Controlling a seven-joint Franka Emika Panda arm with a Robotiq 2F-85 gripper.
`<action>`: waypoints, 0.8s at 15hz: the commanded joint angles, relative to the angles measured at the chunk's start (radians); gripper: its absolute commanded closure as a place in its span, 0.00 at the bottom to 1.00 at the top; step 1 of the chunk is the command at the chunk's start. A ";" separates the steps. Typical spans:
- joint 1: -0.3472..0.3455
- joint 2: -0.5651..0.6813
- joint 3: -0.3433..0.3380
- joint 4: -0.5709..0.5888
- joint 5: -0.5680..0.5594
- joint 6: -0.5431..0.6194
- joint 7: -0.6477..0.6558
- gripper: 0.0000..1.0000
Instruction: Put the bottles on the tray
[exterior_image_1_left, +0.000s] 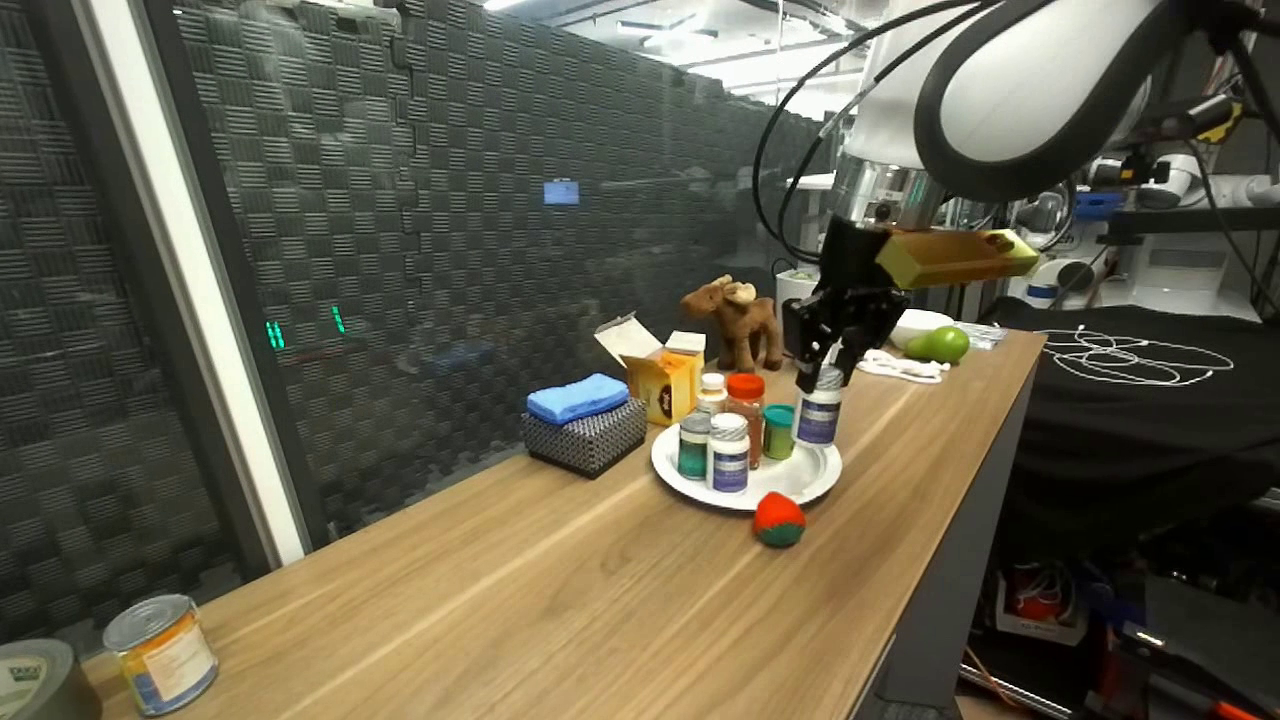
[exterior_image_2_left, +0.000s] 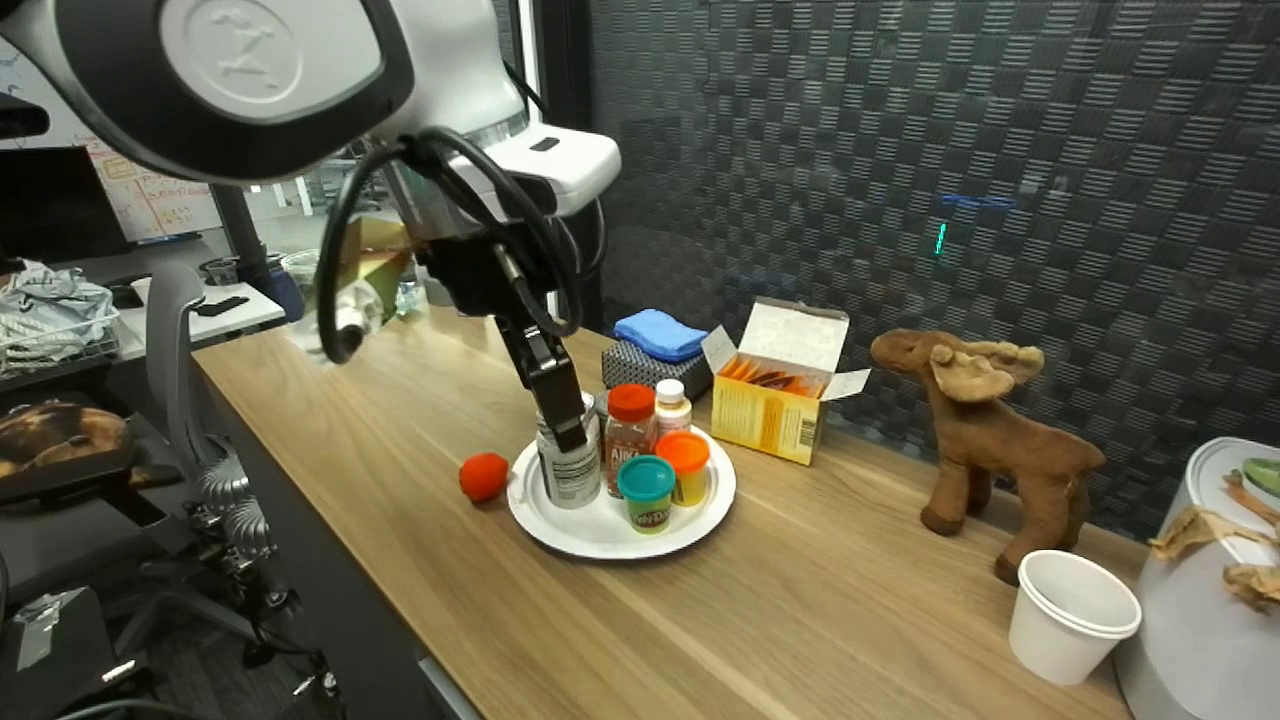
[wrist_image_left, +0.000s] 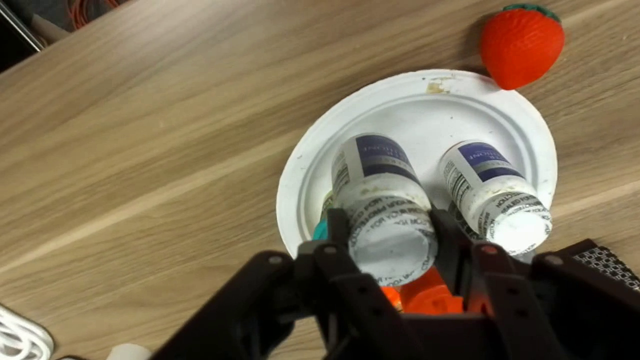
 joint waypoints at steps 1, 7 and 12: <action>0.007 0.068 -0.010 0.052 0.076 0.014 -0.004 0.80; 0.006 0.156 -0.036 0.089 -0.019 0.082 0.108 0.80; 0.027 0.214 -0.050 0.112 0.020 0.093 0.119 0.80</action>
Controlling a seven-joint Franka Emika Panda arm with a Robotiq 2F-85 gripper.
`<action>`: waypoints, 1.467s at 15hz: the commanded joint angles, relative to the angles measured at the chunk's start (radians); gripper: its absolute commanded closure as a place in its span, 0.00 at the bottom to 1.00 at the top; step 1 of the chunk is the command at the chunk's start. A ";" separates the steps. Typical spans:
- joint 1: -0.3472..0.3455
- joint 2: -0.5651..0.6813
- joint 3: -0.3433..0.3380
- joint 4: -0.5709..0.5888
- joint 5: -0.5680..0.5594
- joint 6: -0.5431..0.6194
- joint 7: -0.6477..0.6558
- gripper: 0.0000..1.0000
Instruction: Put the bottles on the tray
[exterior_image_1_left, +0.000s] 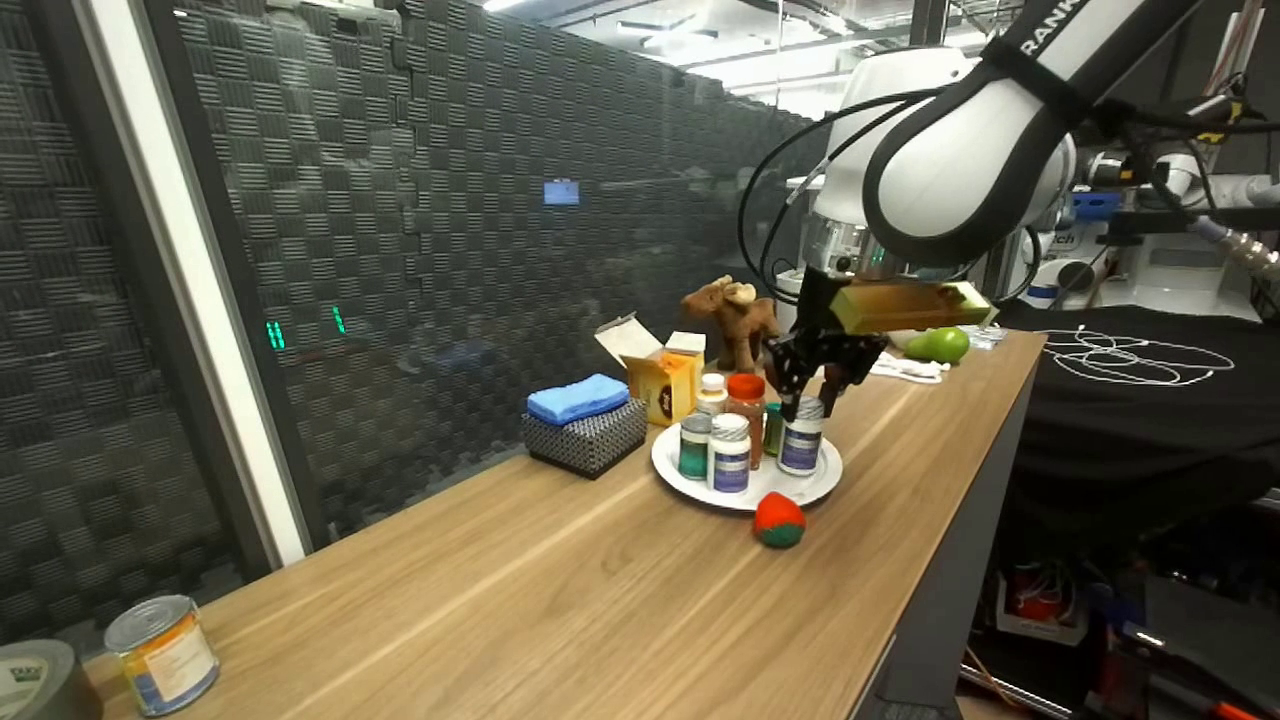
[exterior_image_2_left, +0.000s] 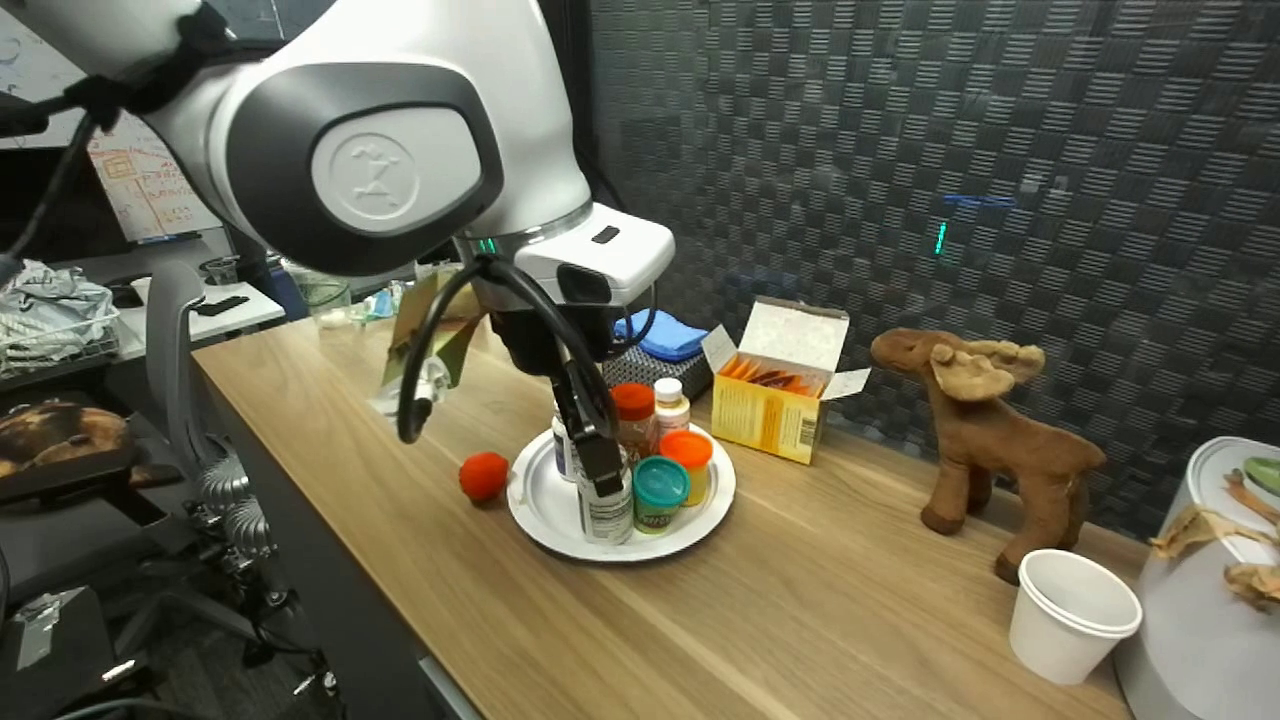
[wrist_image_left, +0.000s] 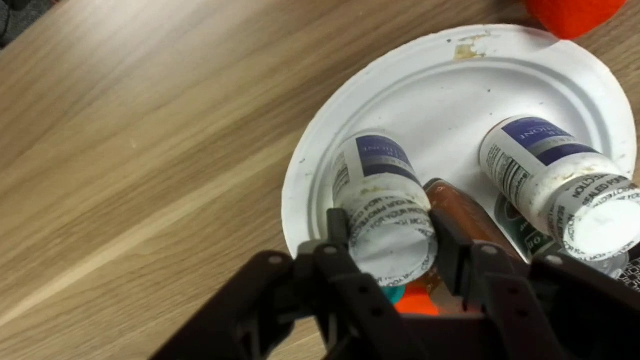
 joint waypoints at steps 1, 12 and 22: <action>0.029 0.042 -0.022 0.038 0.006 0.022 0.030 0.80; 0.052 -0.210 0.005 -0.056 -0.088 -0.174 0.023 0.00; 0.130 -0.208 0.152 -0.103 -0.001 -0.233 -0.104 0.00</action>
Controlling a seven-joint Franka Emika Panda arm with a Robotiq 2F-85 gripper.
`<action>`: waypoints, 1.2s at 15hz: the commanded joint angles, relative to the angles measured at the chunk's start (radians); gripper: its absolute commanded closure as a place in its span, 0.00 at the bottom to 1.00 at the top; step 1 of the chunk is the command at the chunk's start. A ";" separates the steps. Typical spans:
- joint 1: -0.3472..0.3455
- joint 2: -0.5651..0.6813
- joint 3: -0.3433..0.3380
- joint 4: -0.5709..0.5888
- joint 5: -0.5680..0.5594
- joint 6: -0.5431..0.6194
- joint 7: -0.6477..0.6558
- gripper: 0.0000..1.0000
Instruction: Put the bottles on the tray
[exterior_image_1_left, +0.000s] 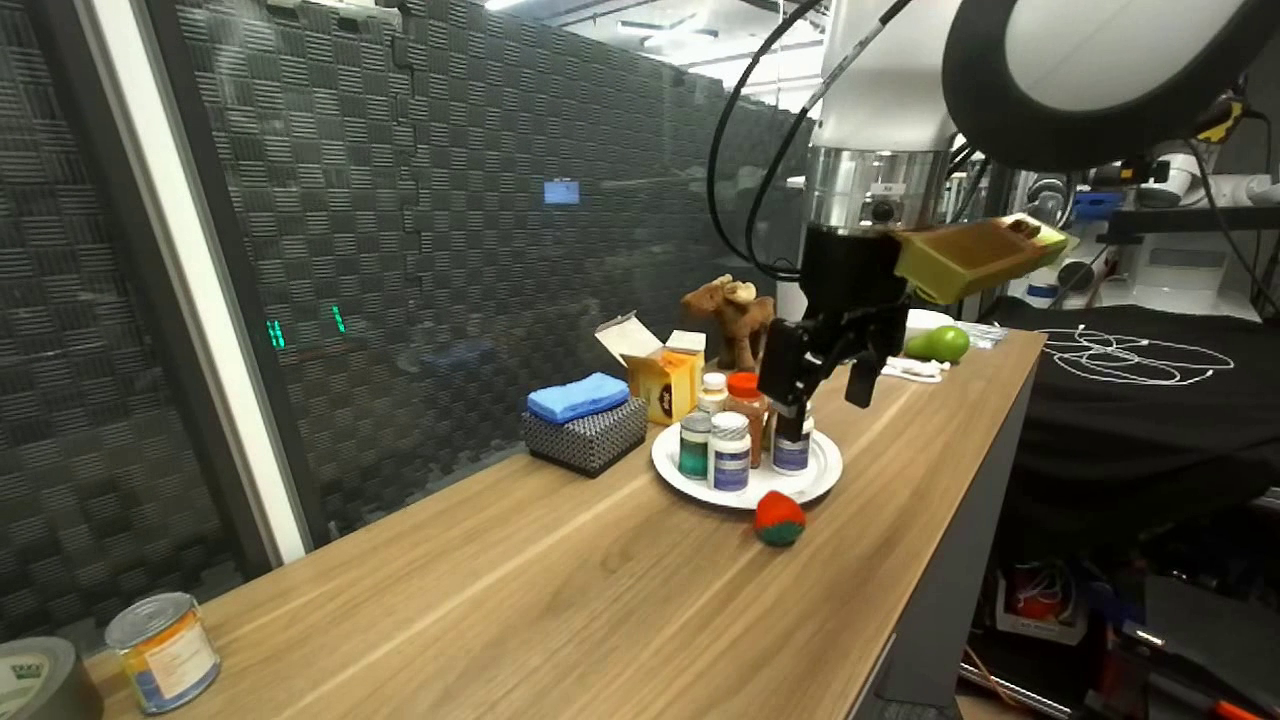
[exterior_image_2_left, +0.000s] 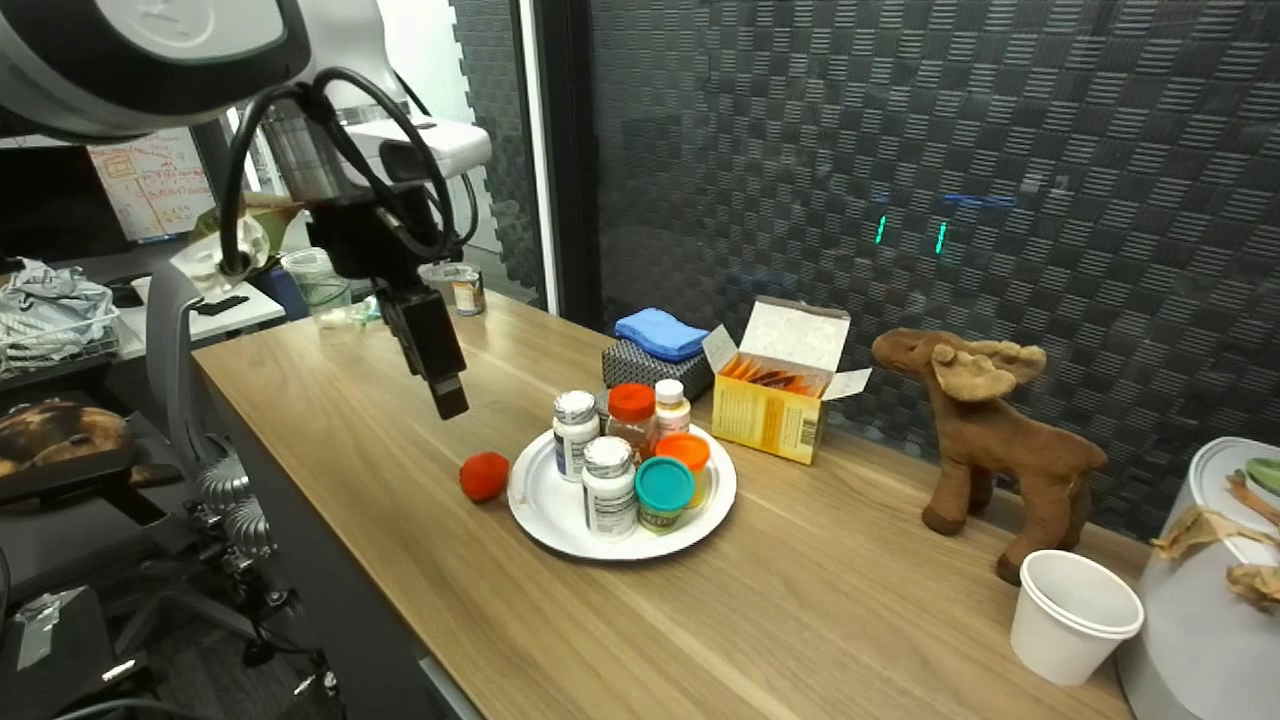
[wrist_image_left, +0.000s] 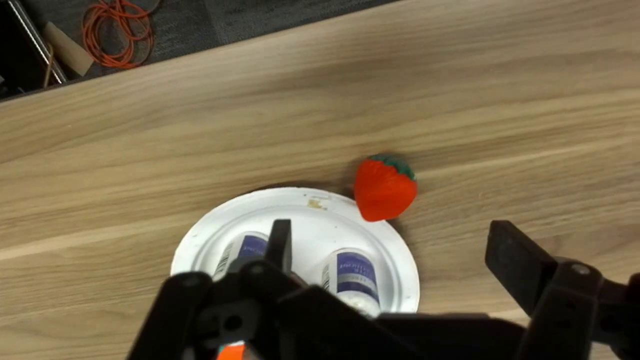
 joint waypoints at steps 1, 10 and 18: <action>0.012 0.077 0.022 0.015 0.014 0.029 -0.031 0.00; 0.027 0.265 0.005 0.092 0.028 0.054 -0.058 0.00; 0.030 0.347 -0.037 0.165 0.003 0.084 -0.029 0.13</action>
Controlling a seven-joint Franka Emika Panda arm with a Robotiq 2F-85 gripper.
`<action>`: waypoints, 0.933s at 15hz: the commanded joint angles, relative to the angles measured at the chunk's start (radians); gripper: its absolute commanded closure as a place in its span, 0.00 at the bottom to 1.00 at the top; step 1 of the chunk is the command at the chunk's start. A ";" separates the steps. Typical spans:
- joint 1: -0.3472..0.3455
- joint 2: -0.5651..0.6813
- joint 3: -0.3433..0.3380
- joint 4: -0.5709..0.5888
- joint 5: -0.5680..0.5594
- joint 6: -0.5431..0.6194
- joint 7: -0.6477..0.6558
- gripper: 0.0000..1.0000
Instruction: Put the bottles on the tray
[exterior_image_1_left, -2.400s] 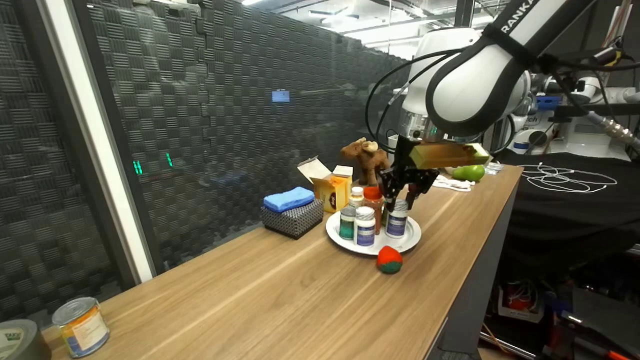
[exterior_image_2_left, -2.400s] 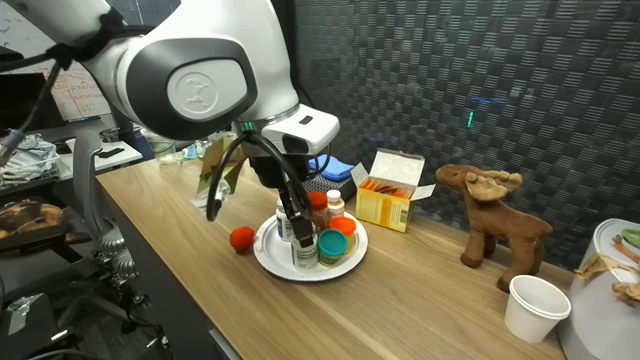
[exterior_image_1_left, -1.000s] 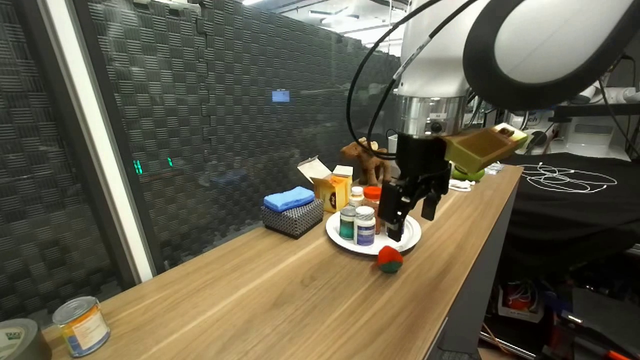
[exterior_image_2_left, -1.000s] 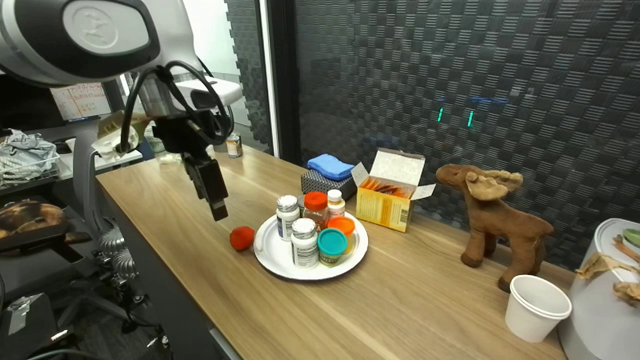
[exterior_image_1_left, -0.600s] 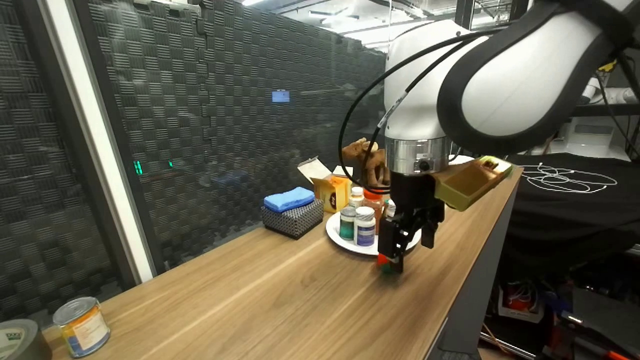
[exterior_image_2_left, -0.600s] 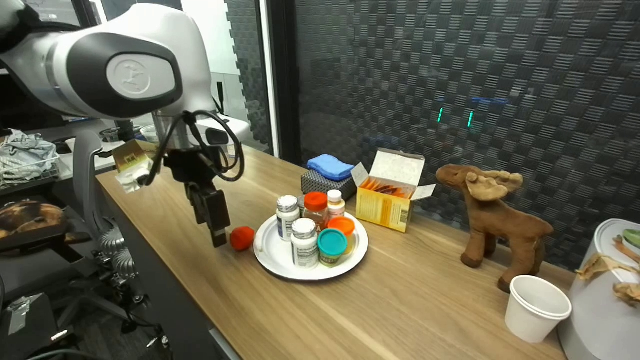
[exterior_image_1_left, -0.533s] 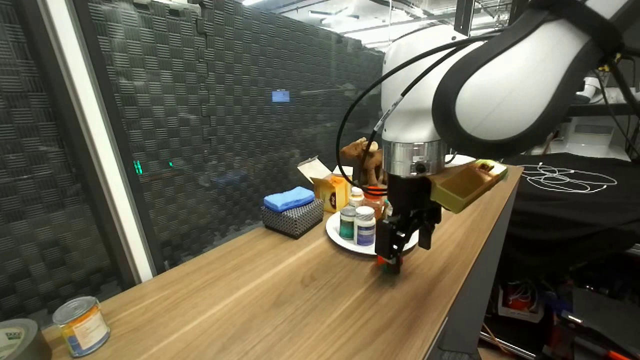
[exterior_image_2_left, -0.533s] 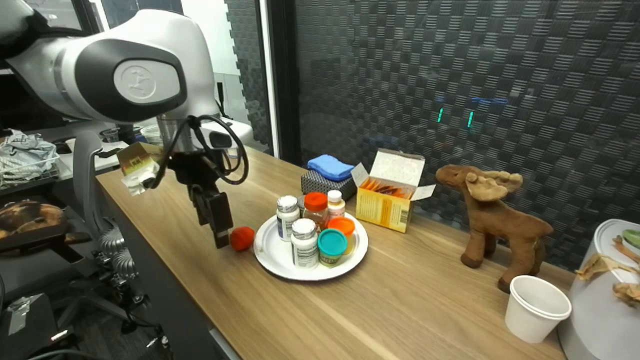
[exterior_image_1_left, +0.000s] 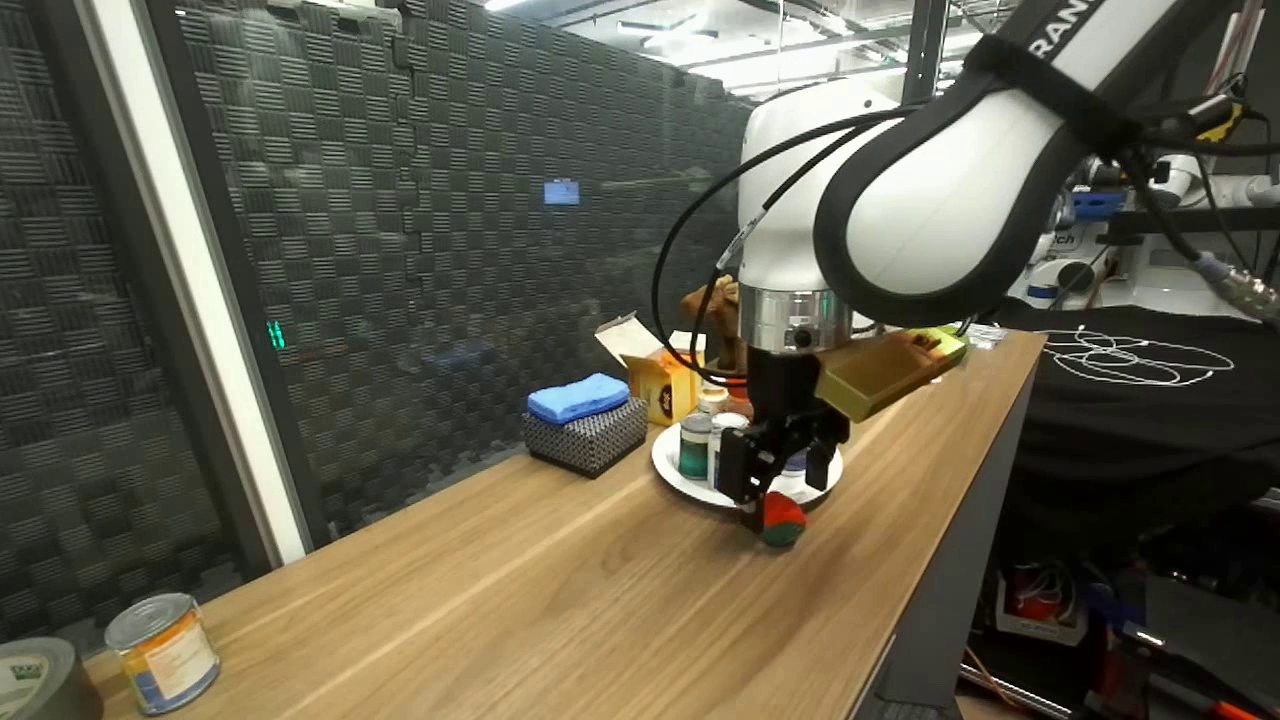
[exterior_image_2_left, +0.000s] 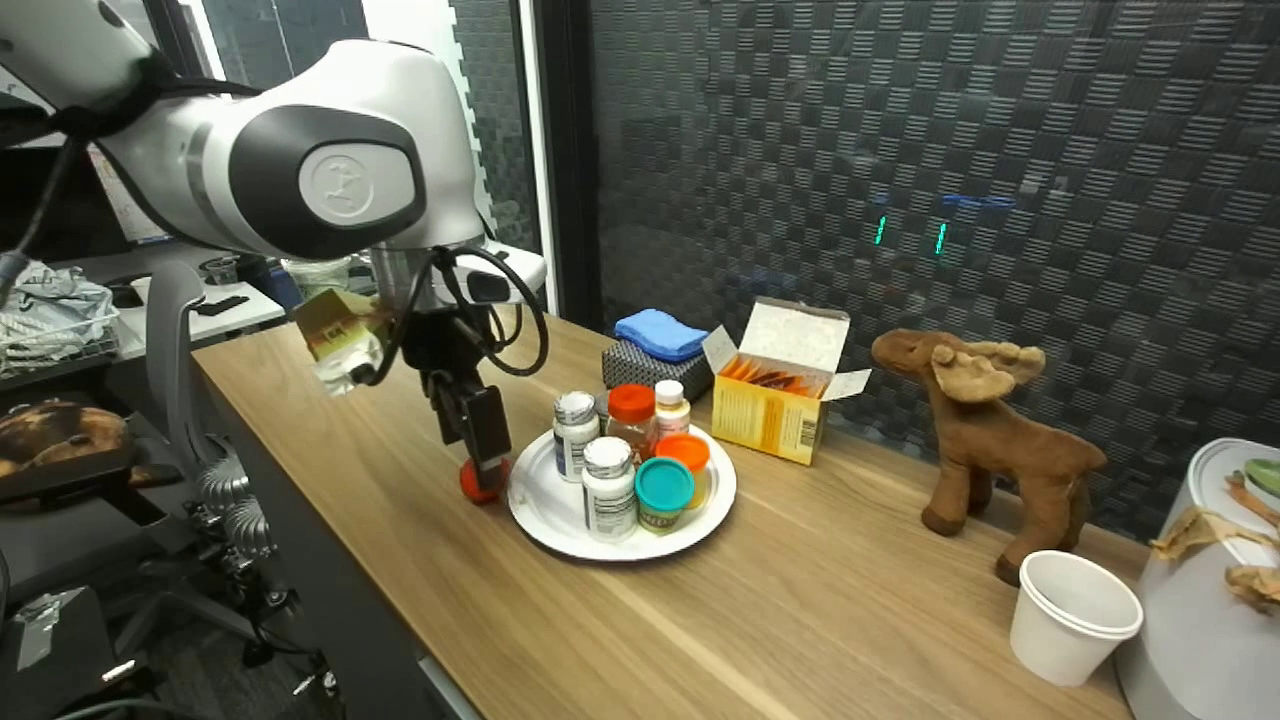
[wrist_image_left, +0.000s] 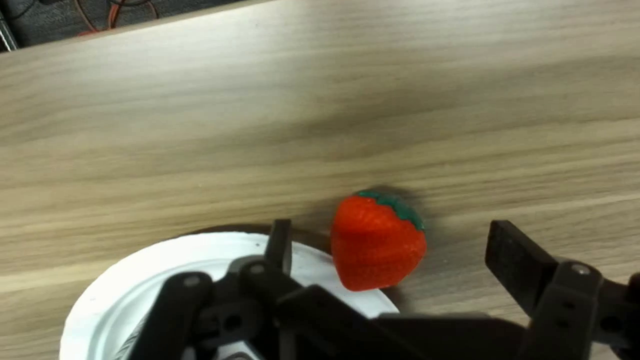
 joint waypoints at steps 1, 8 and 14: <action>0.016 0.039 -0.029 0.039 -0.016 0.022 0.014 0.27; 0.019 0.021 -0.033 0.037 0.034 0.006 0.004 0.74; -0.002 -0.116 -0.031 0.005 0.166 -0.188 -0.013 0.74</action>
